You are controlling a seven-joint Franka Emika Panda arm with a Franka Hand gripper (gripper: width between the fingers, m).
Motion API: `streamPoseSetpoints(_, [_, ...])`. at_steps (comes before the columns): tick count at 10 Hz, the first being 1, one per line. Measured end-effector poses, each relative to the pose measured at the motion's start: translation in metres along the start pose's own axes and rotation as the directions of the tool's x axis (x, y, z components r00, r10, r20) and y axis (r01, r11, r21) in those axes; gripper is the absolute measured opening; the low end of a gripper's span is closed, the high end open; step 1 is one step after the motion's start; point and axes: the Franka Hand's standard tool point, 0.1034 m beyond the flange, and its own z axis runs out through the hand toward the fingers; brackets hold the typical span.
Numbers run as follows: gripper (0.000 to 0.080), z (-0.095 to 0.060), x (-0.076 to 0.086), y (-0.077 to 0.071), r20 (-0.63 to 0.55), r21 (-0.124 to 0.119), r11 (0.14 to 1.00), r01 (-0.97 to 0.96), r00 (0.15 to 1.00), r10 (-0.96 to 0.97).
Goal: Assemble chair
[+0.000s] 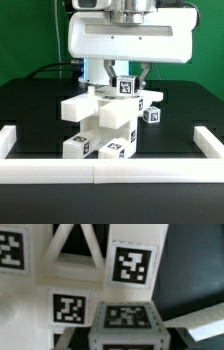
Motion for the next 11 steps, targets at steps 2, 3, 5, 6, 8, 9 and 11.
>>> streamPoseSetpoints(2, [0.0287,0.0,-0.0002,-0.0004,0.001,0.002,0.993,-0.119,0.993,0.119])
streamPoseSetpoints(3, [0.0287,0.0001,-0.0003,-0.0005,0.001,0.002,0.982,-0.187,0.982,0.187])
streamPoseSetpoints(5, [0.0287,0.0002,-0.0006,-0.001,0.002,0.003,0.957,-0.289,0.957,0.289])
streamPoseSetpoints(6, [0.0287,0.0003,-0.0009,-0.0016,0.003,0.003,0.936,-0.352,0.936,0.352])
streamPoseSetpoints(8, [0.0287,0.0004,-0.0016,-0.0027,0.005,0.004,0.884,-0.467,0.884,0.467])
streamPoseSetpoints(9, [0.0287,0.0005,-0.0017,-0.0029,0.005,0.003,0.863,-0.506,0.863,0.506])
streamPoseSetpoints(11, [0.0287,0.0006,-0.0023,-0.0041,0.009,0.005,0.806,-0.591,0.806,0.591])
